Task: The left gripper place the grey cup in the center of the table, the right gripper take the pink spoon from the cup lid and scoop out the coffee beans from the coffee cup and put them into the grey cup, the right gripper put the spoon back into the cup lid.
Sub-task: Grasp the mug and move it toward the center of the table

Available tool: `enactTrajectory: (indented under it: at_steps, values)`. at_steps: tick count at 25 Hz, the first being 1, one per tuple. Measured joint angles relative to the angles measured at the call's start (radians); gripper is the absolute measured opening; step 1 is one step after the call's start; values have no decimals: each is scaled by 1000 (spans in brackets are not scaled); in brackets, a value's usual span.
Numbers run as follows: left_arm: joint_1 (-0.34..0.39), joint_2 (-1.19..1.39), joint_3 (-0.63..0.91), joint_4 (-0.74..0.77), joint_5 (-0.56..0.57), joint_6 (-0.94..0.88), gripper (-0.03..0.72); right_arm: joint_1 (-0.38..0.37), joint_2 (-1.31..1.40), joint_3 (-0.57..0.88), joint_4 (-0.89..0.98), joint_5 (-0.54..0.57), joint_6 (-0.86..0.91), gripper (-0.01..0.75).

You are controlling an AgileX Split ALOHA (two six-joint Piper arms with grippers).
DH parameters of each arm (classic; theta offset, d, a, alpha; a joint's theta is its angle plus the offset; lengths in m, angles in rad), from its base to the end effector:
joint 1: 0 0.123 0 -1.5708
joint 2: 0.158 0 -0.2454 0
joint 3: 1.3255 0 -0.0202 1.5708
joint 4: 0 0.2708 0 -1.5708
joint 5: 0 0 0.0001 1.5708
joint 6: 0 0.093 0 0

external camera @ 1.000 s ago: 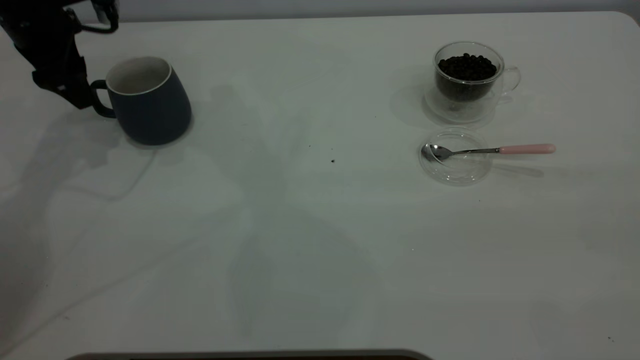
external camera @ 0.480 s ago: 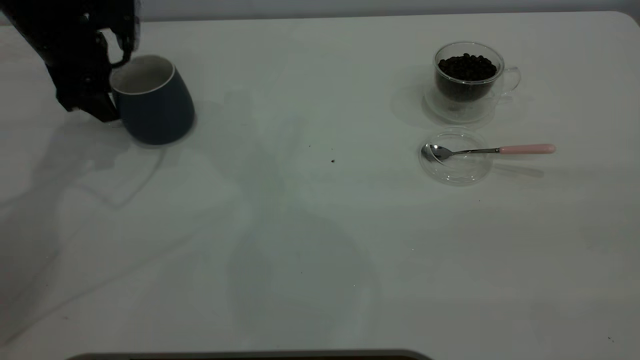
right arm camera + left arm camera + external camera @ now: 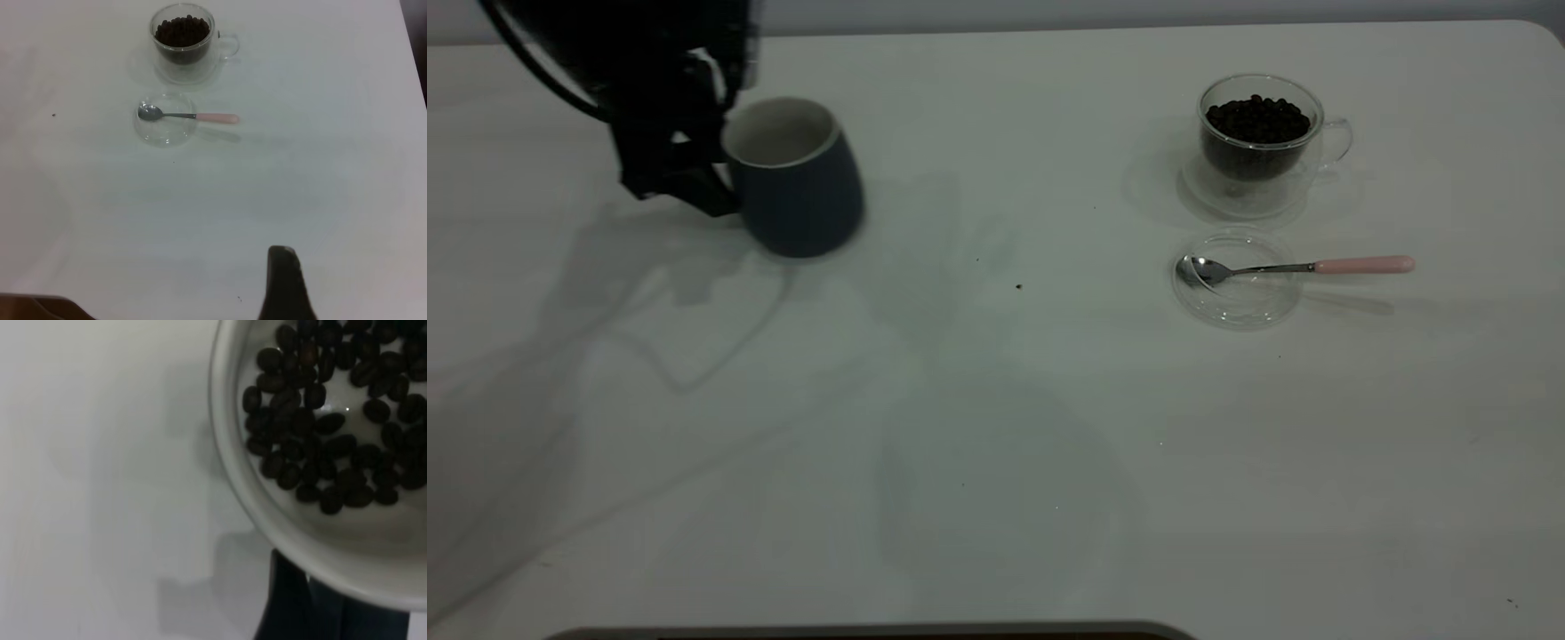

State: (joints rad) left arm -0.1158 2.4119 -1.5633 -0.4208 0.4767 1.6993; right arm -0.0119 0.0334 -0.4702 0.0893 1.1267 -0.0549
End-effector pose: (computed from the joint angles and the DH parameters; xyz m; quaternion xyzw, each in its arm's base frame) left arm 0.4442 -0.0693 -0.0016 0.6571 0.7255 0.0273 0.2029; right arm 0.0599 0.0068 0.2702 -0.0208 0.8840 0.0290 0.4662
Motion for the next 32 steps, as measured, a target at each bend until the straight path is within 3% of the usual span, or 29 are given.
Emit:
enactTrajectory:
  at_steps: [13, 32]
  values:
    - [-153, 1, 0, -91, -65, 1, 569, 0, 0, 0, 0, 0, 0, 564]
    - [-191, -3, 0, -92, -36, -44, 569, 0, 0, 0, 0, 0, 0, 564]
